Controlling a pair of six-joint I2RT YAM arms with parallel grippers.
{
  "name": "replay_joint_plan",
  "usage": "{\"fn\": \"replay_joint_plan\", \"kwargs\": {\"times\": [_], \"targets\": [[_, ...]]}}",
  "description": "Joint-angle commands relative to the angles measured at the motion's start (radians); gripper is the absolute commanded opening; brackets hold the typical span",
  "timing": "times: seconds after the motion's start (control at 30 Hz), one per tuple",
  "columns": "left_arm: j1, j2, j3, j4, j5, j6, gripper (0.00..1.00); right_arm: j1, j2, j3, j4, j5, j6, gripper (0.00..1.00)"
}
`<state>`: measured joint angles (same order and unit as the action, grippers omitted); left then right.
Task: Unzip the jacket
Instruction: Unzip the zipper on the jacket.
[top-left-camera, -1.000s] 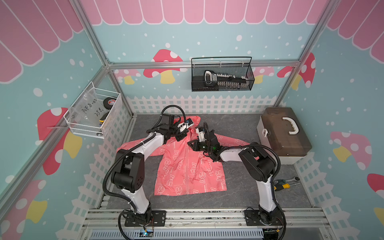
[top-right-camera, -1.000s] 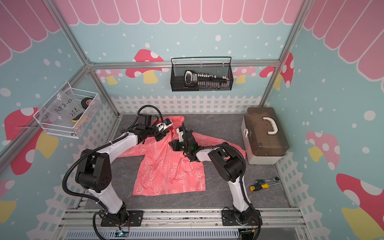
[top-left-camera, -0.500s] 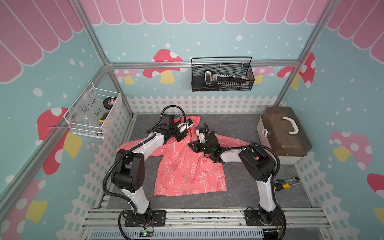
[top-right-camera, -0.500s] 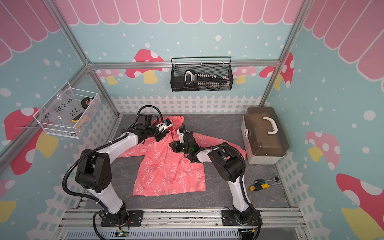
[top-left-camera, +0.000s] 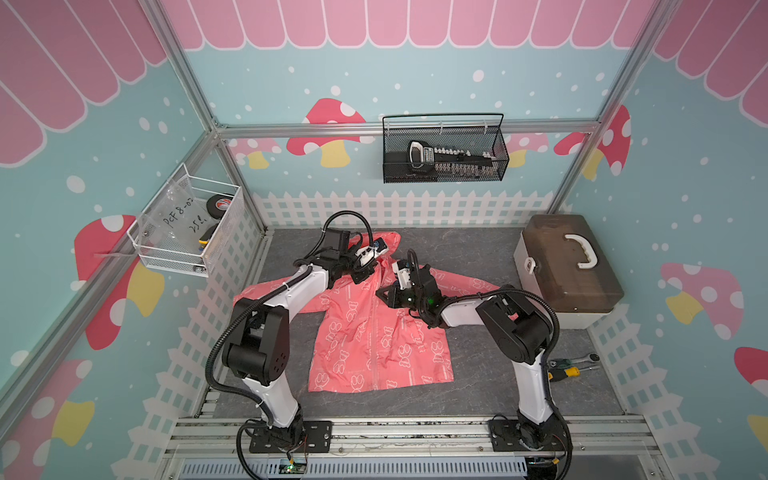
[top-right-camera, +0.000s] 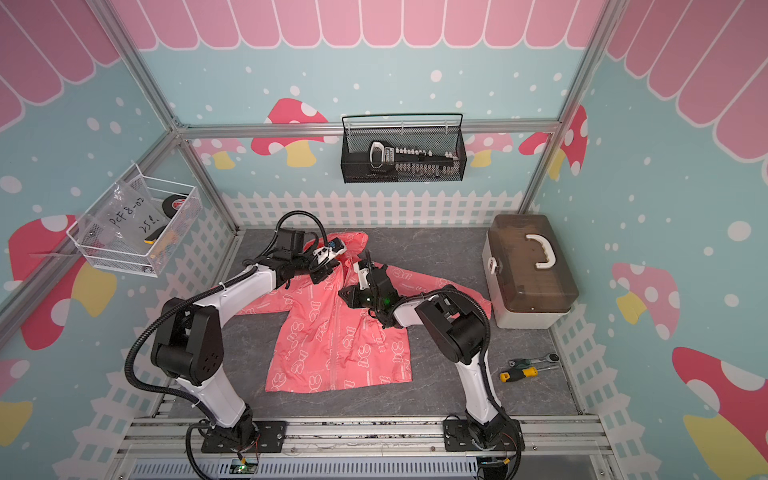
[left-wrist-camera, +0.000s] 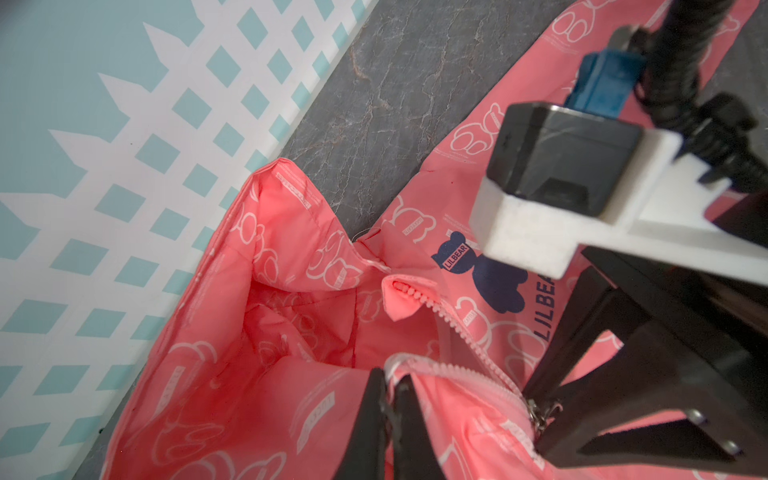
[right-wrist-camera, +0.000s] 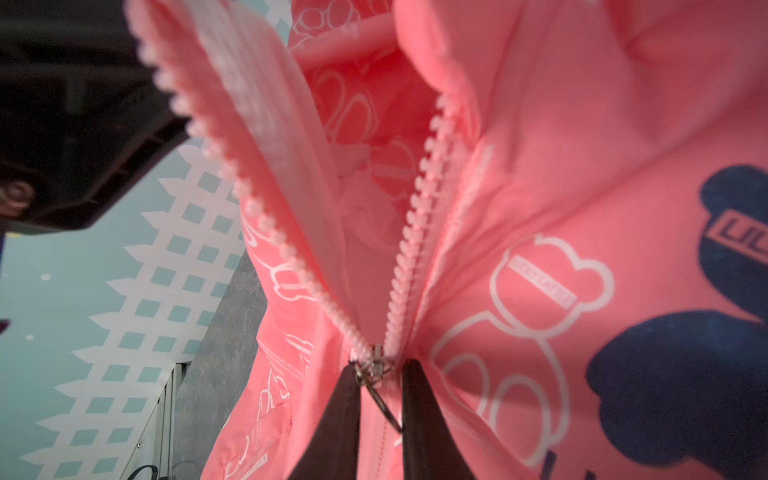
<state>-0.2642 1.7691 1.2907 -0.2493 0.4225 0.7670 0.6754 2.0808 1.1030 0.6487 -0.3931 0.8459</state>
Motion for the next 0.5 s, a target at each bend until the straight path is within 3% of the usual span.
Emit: {"fn": "replay_joint_plan", "kwargs": {"times": [0.0,0.47], "targets": [[-0.005,0.006,0.025,0.024,0.007,0.026,0.0,0.007,0.005,-0.019,-0.009,-0.017,-0.004,0.18],[-0.01,0.01,0.027,0.019,-0.001,0.028,0.0,0.007,-0.041,-0.04,-0.01,-0.013,-0.022,0.0]]}}
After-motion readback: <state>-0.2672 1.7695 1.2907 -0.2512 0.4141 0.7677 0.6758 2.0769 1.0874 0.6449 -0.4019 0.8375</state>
